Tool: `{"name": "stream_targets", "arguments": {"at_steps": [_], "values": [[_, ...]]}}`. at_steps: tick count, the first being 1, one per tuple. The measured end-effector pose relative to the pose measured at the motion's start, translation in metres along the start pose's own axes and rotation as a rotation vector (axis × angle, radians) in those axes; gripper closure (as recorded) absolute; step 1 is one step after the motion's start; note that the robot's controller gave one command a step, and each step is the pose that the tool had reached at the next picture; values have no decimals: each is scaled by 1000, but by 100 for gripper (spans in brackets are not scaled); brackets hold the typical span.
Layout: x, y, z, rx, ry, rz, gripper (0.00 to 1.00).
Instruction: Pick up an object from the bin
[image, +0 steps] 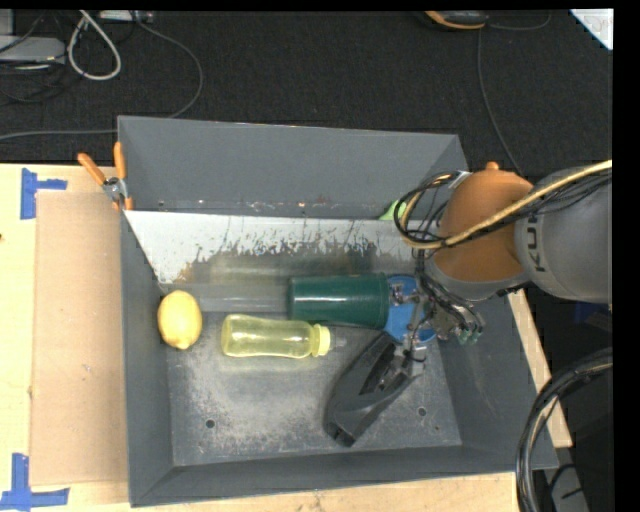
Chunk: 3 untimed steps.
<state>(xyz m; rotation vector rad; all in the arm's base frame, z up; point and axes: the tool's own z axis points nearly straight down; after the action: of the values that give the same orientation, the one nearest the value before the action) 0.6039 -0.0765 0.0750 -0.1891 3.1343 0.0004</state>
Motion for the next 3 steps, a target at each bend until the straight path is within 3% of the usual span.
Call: {"name": "stream_targets", "arguments": {"at_steps": [1,3], "values": [[15,26,-3,3,11,74,100],[15,25,-8,4,12,74,100]]}}
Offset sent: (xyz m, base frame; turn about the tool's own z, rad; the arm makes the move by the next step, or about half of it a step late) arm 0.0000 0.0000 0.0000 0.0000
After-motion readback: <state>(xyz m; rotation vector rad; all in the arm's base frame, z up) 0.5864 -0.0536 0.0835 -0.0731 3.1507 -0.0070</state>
